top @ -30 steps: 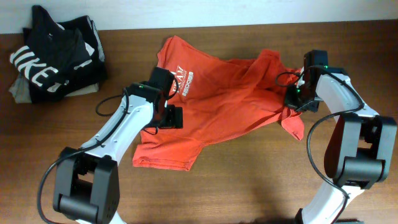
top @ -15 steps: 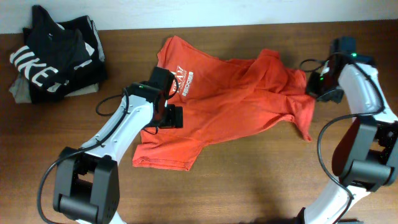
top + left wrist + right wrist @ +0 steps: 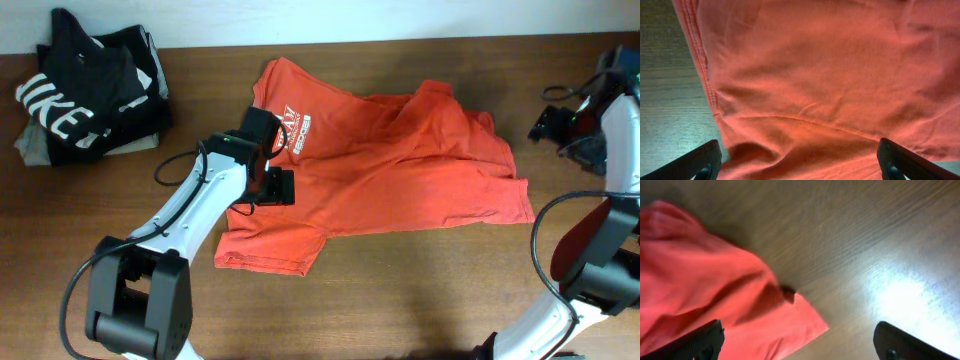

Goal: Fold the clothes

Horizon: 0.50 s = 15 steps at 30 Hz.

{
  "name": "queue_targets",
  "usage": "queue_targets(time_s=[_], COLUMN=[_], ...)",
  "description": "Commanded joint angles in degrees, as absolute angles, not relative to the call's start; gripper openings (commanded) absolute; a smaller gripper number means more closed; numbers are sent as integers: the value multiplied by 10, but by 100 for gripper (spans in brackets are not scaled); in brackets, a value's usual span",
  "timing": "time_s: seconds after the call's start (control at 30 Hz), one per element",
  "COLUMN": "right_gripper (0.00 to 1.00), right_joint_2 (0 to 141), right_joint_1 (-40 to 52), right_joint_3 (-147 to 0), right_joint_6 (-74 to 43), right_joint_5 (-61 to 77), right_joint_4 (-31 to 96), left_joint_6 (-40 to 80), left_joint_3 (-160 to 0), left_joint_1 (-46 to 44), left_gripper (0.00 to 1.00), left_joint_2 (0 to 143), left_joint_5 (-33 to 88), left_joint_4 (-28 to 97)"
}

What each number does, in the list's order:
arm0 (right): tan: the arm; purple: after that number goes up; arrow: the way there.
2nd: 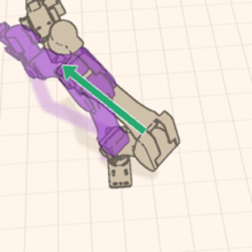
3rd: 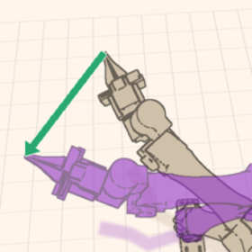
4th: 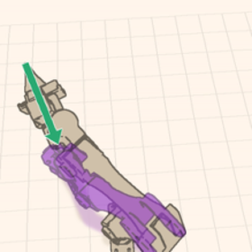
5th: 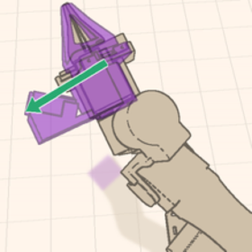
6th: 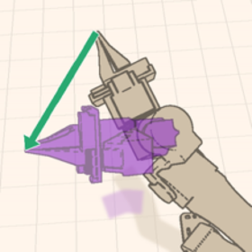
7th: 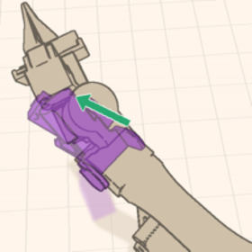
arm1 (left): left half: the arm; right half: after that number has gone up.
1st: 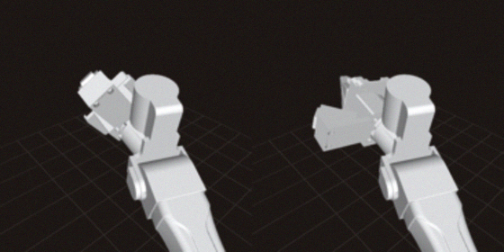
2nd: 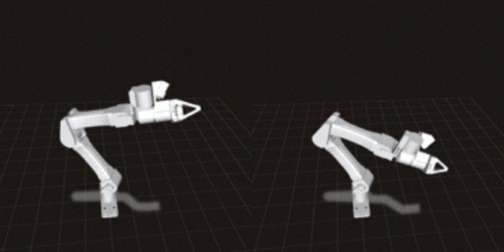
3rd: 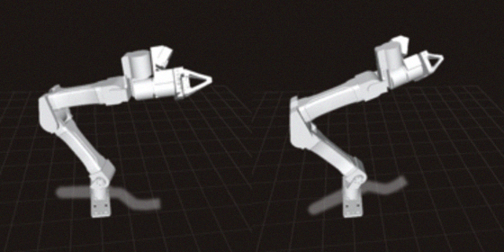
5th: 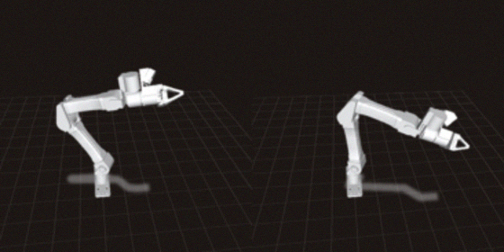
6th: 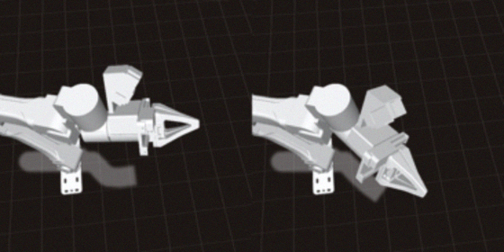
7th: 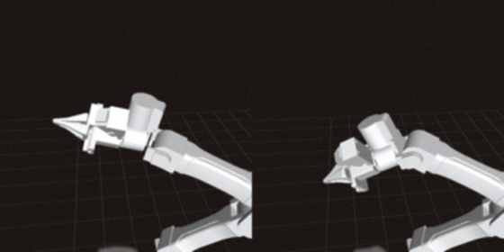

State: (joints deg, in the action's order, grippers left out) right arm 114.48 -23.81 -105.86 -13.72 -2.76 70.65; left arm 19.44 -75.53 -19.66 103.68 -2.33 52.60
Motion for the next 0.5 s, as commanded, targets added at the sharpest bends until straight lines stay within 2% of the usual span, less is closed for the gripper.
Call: queue_targets(time_s=[0.0,0.2,0.47], right_gripper=[99,99,98], right_joint_2=[1139,1139,1139], right_joint_1=[-236,-218,-117], right_joint_3=[-1120,-1127,-1127], right_joint_6=[-144,-135,-136], right_joint_5=[36,138,83], right_joint_4=[753,818,818], left_joint_6=[188,188,188], left_joint_3=[-750,-750,-750], left_joint_1=[-199,-199,-199], left_gripper=[99,99,99], left_joint_2=[1042,1042,1042], left_joint_5=[-23,-23,-23], left_joint_4=[525,519,518])
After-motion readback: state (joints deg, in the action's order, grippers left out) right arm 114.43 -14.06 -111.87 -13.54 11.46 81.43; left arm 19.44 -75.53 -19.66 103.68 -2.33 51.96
